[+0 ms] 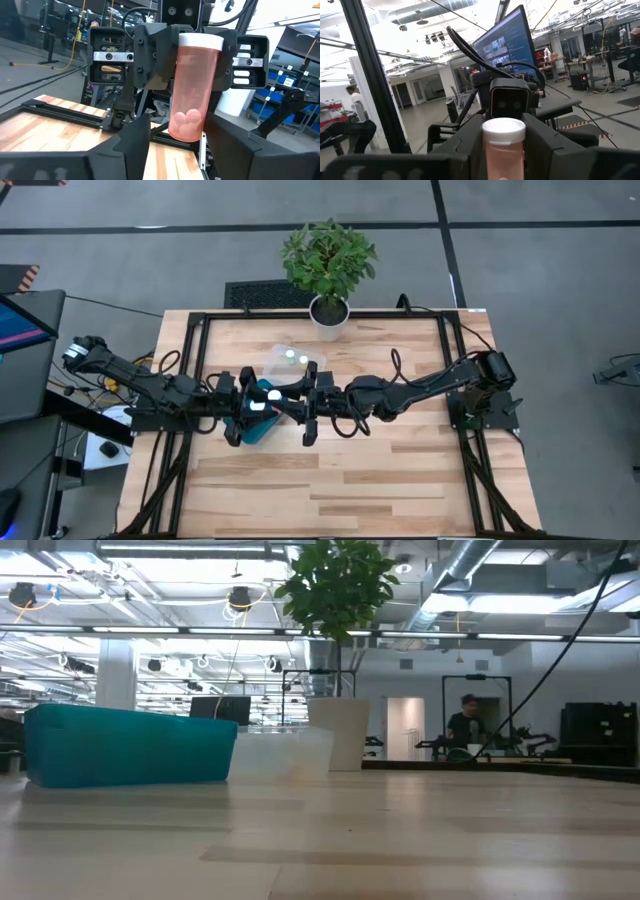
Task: Pick and place medicine bottles into bin by pill shape (circle, oval)
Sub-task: Put the pink pill bottle into the transparent bin
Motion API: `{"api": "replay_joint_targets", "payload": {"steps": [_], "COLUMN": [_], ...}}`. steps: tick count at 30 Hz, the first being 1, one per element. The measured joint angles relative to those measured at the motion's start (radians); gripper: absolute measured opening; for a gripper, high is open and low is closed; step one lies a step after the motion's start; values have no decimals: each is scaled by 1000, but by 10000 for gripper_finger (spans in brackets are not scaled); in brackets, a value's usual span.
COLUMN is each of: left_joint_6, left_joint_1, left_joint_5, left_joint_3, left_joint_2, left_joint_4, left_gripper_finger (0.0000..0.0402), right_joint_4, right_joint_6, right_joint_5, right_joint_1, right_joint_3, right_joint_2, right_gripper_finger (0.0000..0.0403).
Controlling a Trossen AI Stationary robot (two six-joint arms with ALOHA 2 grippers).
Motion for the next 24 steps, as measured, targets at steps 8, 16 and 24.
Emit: {"api": "replay_joint_targets", "payload": {"steps": [8, 16, 24], "left_joint_6": [0, 15, 23], "left_joint_1": [0, 0, 0], "left_joint_5": [23, 45, 48], "left_joint_3": [0, 0, 0], "left_joint_2": [0, 0, 0], "left_joint_4": [0, 0, -3], "left_gripper_finger": [153, 98, 87], "right_joint_4": [-11, -12, -32], "right_joint_6": [21, 48, 68], "right_joint_5": [0, -1, -1], "right_joint_1": [-1, -1, -1], "right_joint_3": [0, 0, 1], "right_joint_2": [0, 0, 0], "right_gripper_finger": [128, 127, 127]}}
